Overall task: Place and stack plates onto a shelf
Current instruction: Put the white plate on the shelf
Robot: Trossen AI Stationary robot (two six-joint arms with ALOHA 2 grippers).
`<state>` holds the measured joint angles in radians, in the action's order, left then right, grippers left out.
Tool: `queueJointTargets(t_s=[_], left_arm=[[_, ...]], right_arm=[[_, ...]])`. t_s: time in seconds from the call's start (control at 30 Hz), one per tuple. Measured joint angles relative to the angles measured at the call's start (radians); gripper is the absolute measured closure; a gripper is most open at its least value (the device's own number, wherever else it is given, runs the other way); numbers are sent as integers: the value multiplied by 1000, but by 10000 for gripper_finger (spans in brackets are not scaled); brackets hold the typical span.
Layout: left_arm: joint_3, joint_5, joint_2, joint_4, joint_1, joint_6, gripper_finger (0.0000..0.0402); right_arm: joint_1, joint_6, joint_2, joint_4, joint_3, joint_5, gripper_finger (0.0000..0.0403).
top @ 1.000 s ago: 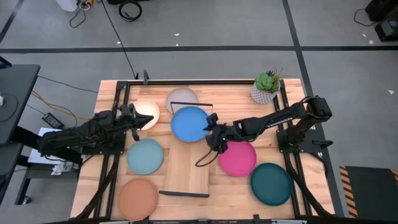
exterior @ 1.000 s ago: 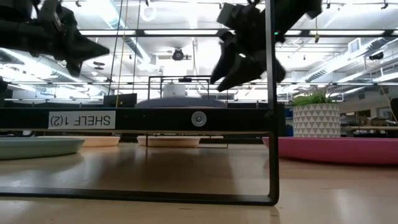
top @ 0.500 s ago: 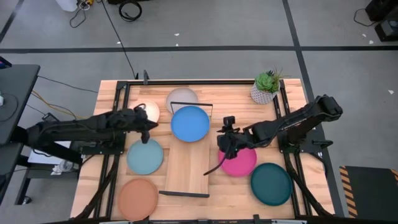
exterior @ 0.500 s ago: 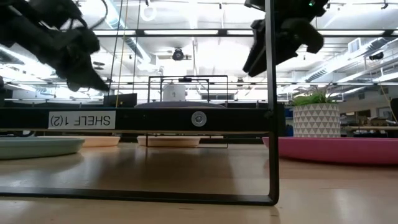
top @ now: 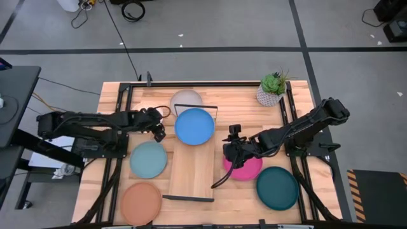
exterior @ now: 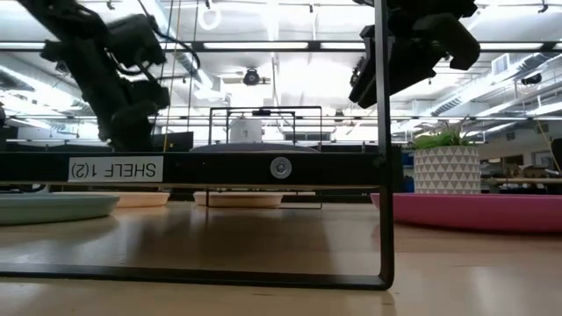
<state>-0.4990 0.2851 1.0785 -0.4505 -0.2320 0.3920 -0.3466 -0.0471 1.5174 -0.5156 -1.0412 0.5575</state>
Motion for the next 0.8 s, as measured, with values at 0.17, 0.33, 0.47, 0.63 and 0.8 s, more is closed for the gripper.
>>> queueJointTargets(t_s=[0.17, 0.33, 0.47, 0.63, 0.8], left_arm=[[-18, 0, 114, -11, -56, -17, 238], [-17, 0, 197, -25, -108, -19, 237], [-17, -1, 226, -44, -120, -19, 255], [-17, -56, 239, -81, -125, -11, 350], [-91, -79, 232, -180, -124, -19, 386]], right_arm=[[-8, 4, 3, -3, 2, -2, 234], [-25, -5, 3, -26, 2, -3, 234], [-34, 1, 3, -48, 2, -3, 234], [-51, 25, 3, -47, 2, -1, 234], [-53, 25, 3, -36, 2, 1, 234]])
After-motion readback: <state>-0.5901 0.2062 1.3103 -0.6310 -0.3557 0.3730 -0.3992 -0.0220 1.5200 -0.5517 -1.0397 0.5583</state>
